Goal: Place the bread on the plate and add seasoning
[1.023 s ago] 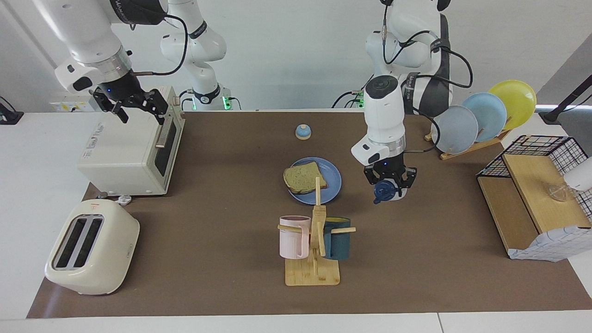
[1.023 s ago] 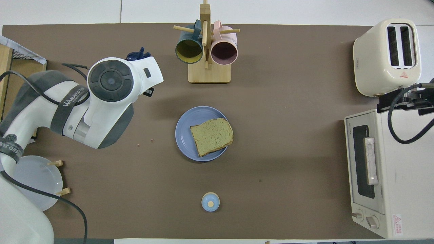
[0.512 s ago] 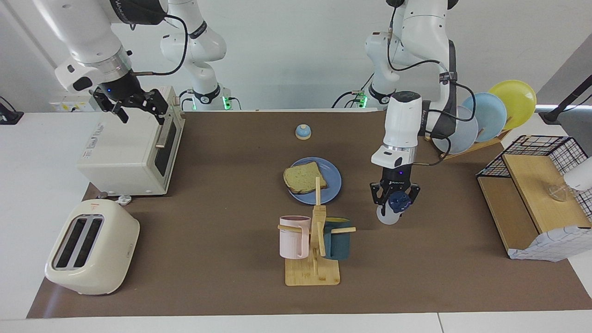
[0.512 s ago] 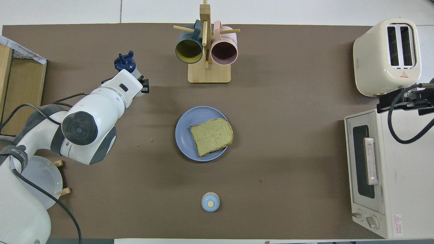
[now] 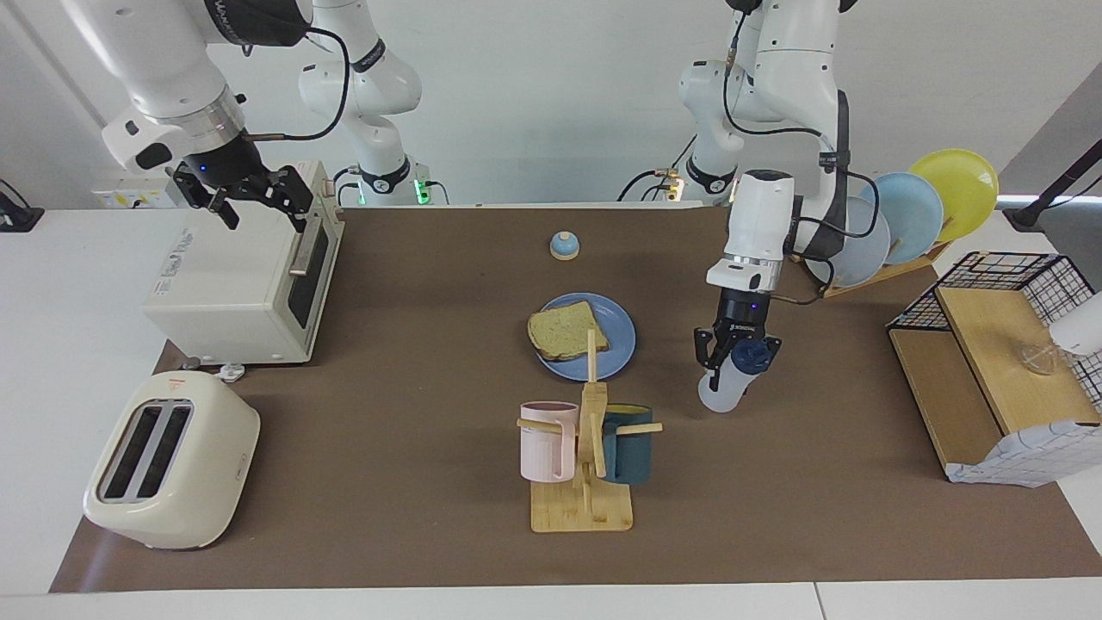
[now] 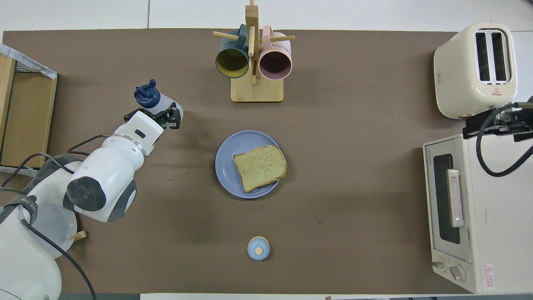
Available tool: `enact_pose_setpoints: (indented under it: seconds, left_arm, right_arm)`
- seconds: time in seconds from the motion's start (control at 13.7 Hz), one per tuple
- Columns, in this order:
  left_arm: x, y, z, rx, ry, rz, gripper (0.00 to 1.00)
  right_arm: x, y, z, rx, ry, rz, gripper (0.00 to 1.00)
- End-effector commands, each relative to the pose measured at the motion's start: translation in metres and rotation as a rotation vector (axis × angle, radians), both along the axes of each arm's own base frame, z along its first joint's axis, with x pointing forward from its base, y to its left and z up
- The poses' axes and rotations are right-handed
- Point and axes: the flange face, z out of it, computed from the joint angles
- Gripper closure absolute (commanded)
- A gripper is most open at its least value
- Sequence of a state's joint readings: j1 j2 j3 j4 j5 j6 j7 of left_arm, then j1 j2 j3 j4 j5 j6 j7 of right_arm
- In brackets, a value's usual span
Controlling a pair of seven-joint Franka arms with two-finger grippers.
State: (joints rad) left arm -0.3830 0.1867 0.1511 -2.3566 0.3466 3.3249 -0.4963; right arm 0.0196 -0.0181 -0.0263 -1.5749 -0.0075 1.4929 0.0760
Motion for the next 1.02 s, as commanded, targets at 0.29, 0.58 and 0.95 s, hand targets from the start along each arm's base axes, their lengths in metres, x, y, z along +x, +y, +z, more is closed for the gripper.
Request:
enact_pose_setpoints:
  seconds: [0.29, 0.58, 0.95]
  left_arm:
    - [-0.016, 0.004, -0.022, -0.034, -0.042, -0.033, 1.0]
    - [-0.019, 0.005, -0.033, 0.011, -0.036, -0.074, 1.0]
    - [-0.025, 0.007, -0.044, 0.036, -0.018, -0.096, 1.0]
  right_arm:
    - [-0.003, -0.002, -0.001, -0.008, -0.002, 0.024, 0.0]
    - [-0.003, -0.002, -0.001, -0.008, -0.002, 0.024, 0.0]
    - [-0.003, -0.002, -0.001, -0.008, -0.002, 0.024, 0.0]
